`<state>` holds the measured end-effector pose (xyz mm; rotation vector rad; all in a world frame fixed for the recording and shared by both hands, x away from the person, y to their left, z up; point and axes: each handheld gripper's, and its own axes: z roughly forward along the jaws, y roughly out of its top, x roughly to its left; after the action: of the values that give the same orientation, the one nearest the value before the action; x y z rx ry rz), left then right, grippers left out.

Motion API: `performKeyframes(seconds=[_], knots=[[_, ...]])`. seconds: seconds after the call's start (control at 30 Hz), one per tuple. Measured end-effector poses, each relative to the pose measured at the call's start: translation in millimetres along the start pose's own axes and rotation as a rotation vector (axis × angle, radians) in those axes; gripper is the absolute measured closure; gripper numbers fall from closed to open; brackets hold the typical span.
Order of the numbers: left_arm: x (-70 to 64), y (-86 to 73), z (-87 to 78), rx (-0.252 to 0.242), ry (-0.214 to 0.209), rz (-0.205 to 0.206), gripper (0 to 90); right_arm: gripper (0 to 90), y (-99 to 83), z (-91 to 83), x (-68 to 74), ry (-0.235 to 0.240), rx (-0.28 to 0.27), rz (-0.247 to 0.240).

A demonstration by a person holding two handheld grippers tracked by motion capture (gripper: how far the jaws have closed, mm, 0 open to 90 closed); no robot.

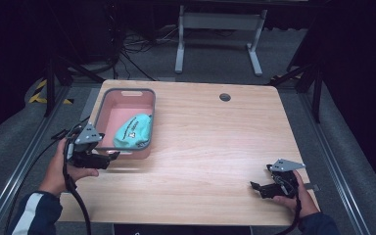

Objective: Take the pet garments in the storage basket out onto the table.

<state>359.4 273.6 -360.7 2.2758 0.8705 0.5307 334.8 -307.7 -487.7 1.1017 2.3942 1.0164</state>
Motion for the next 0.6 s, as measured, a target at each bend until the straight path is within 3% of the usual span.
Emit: performKeyframes(seconds=[0.33,0.47,0.6], knots=[[17.9,33.0,37.6,0.079,-0.03,-0.005,20.2,3.7,0.0,0.0,0.0,0.0,0.0,0.0],[28.1,45.9,58.8,0.154,-0.023,0.018,19.9,3.7,0.0,0.0,0.0,0.0,0.0,-0.001],[37.3,55.3,75.8,0.198,-0.026,0.007,19.9,3.7,0.0,0.0,0.0,0.0,0.0,0.0]])
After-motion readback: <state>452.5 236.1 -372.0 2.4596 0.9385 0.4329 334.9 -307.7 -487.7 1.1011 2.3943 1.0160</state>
